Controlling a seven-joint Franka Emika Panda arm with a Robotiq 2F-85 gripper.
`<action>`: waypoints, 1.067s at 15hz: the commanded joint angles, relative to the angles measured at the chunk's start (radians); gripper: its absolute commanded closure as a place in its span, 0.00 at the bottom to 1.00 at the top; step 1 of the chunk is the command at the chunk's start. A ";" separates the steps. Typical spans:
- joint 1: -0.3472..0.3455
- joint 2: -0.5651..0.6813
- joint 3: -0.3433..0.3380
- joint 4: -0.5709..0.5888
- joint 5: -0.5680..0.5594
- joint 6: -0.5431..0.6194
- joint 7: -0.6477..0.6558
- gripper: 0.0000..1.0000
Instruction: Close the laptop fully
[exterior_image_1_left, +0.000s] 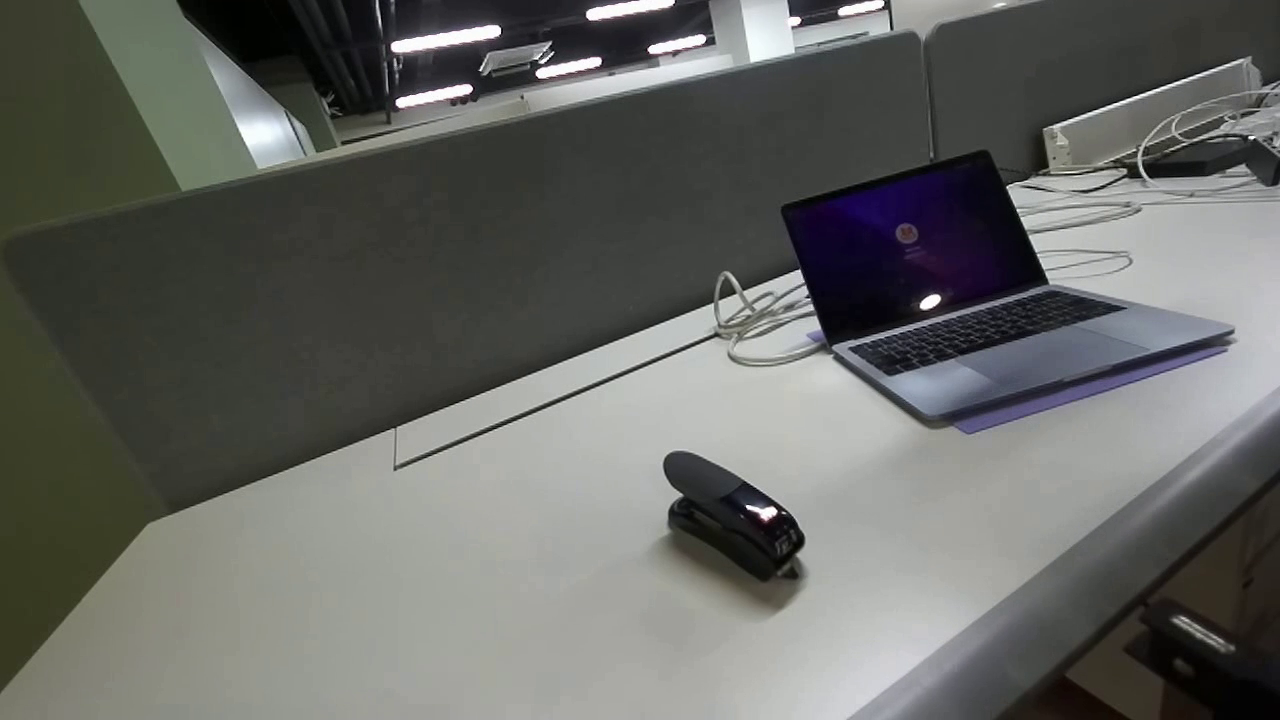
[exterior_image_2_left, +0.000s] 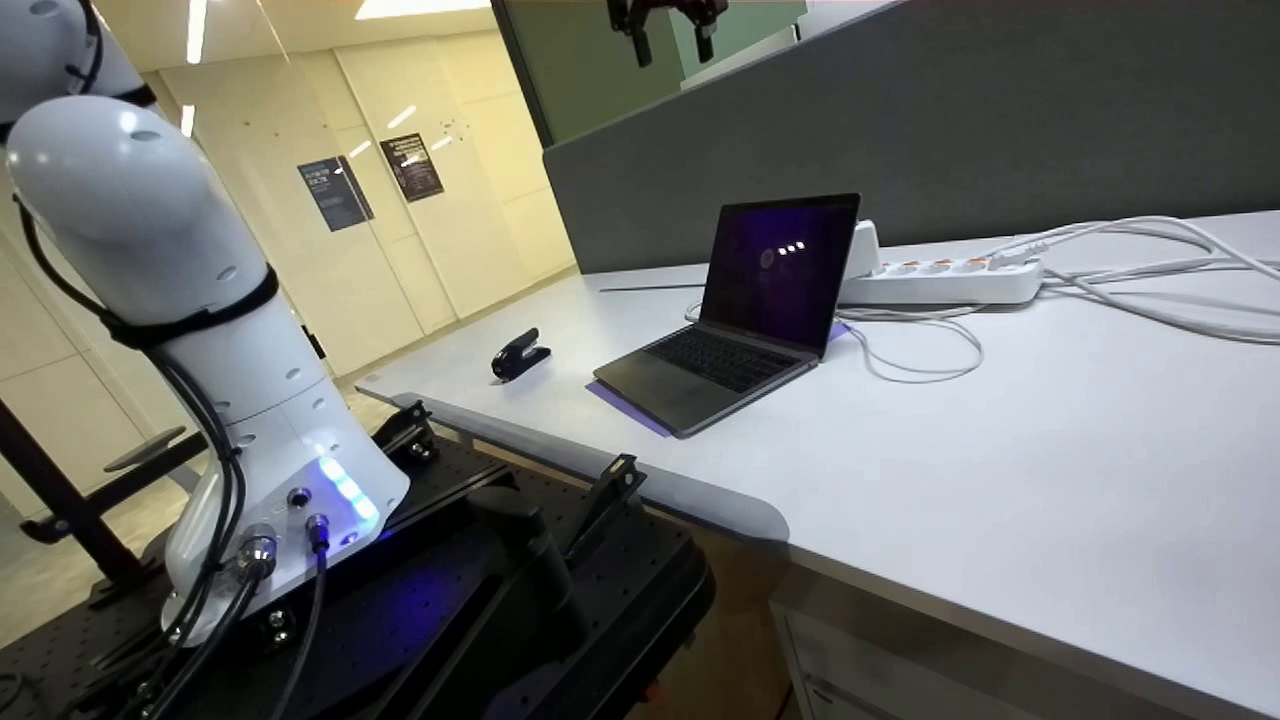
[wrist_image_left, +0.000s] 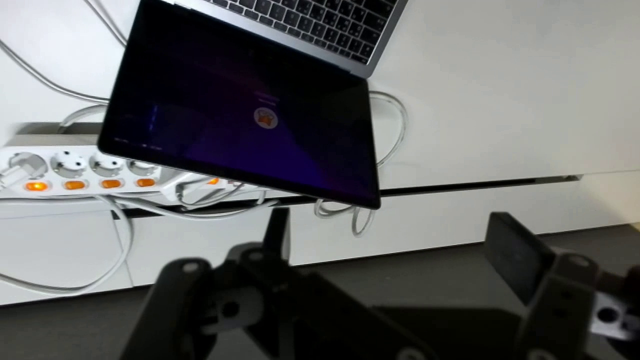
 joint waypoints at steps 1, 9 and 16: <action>-0.048 0.110 0.005 0.078 0.022 0.060 0.085 0.00; -0.118 0.382 0.069 0.295 0.000 0.061 0.161 0.00; -0.143 0.482 0.136 0.349 -0.067 0.043 0.205 0.00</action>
